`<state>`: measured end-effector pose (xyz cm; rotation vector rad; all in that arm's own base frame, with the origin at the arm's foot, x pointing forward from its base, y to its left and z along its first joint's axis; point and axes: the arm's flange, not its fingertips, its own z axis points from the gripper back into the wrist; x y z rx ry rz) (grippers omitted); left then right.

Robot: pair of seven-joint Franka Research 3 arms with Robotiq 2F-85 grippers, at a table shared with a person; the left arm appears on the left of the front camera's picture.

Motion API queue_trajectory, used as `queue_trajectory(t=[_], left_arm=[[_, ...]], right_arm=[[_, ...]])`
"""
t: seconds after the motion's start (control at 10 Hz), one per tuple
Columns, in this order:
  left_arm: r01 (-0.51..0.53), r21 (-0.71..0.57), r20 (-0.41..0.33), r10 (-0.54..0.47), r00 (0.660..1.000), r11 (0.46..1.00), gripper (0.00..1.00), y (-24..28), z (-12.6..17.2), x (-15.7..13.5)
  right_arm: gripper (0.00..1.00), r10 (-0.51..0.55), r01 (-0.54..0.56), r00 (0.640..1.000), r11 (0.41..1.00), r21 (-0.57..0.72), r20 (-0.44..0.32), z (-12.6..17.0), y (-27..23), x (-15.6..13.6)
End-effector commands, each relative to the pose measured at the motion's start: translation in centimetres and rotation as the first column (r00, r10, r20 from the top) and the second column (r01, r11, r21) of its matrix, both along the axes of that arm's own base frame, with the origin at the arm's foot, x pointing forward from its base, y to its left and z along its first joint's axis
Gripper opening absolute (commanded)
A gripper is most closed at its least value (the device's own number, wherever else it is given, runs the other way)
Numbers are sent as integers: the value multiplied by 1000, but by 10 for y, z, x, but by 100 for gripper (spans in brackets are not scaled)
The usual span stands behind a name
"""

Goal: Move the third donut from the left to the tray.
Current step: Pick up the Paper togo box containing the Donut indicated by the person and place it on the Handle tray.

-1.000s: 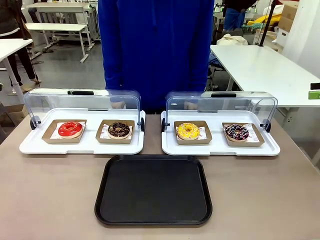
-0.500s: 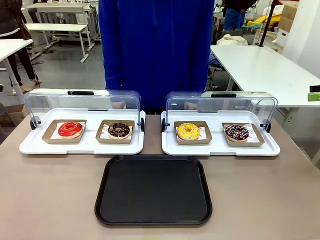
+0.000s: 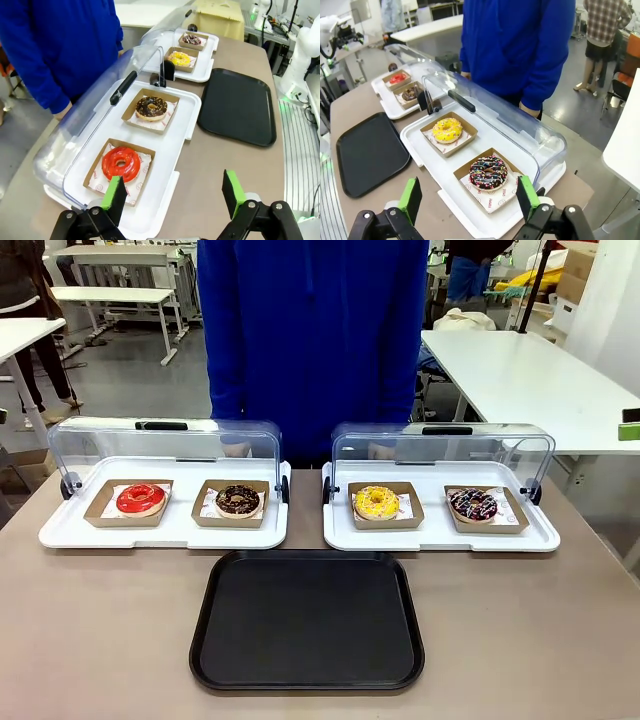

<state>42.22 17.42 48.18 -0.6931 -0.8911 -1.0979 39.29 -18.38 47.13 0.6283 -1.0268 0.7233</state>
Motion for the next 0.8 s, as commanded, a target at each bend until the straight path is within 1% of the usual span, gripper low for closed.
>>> queue_trajectory(t=[0.0,0.7], left_arm=[[9,-14,7,-9,1000,1000,100,0,0,-1],[9,-14,7,-9,1000,1000,100,0,0,-1]], right_arm=[[100,8,-8,999,1000,11,45,-2,-1,4],[100,8,-8,999,1000,11,45,-2,-1,4]])
